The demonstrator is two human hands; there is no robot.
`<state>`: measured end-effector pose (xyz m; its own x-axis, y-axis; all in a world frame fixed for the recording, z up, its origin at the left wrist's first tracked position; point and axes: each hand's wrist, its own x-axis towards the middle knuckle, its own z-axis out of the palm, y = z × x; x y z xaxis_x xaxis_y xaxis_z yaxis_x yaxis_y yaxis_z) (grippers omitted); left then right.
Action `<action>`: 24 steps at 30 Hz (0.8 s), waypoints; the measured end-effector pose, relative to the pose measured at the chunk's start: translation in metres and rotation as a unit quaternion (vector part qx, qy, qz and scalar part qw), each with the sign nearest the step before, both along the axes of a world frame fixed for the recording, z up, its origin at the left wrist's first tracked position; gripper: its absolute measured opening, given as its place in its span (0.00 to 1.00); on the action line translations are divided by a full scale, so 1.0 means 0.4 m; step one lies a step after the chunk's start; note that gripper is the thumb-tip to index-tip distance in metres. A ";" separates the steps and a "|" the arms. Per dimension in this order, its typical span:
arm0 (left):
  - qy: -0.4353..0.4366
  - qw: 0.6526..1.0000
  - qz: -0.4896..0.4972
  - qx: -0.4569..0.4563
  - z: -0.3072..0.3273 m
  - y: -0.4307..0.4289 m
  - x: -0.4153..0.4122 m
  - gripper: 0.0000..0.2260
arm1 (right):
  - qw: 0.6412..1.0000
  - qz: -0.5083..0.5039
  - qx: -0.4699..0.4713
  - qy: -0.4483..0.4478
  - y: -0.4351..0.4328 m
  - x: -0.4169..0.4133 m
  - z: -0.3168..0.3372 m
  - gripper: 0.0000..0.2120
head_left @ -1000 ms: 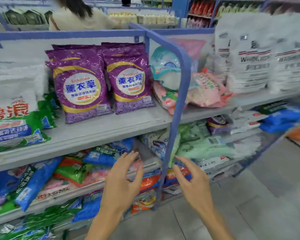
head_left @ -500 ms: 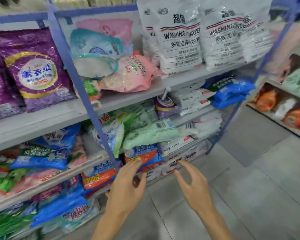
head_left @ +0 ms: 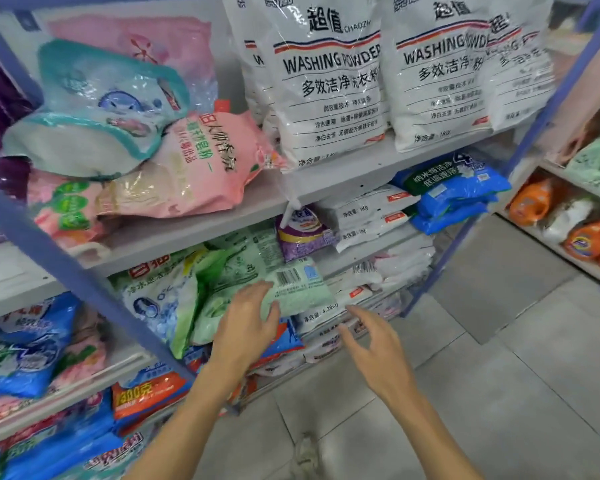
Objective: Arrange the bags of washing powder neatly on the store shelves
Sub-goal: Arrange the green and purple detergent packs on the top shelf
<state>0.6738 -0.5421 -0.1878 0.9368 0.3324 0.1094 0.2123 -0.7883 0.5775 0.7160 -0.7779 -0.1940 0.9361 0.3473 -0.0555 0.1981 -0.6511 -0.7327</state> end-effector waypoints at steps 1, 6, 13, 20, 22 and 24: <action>0.001 1.000 -0.002 0.005 -0.007 0.009 0.059 0.17 | 1.000 0.003 -0.001 -0.001 0.001 0.033 -0.001 0.21; 0.046 0.998 0.001 0.033 -0.023 0.023 0.284 0.13 | 0.999 0.027 -0.014 -0.015 0.000 0.182 -0.019 0.21; 0.110 0.987 0.092 -0.071 -0.043 -0.010 0.451 0.21 | 0.997 0.073 -0.018 -0.002 0.033 0.346 -0.044 0.19; 0.081 0.916 0.254 -0.298 -0.032 -0.041 0.567 0.19 | 0.992 0.122 -0.042 0.006 0.122 0.515 -0.043 0.19; 0.062 0.879 0.284 -0.378 -0.050 -0.032 0.565 0.17 | 0.992 0.126 -0.018 0.026 0.145 0.555 -0.052 0.17; 0.033 0.834 0.307 -0.458 -0.077 -0.035 0.539 0.19 | 0.990 0.128 -0.011 0.053 0.176 0.588 -0.058 0.18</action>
<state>0.8895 -0.5562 -0.2186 0.5535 0.6674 -0.4983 0.4684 0.2452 0.8488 0.9512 -0.7074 -0.2171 0.8067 0.5694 -0.1583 0.2816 -0.6058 -0.7441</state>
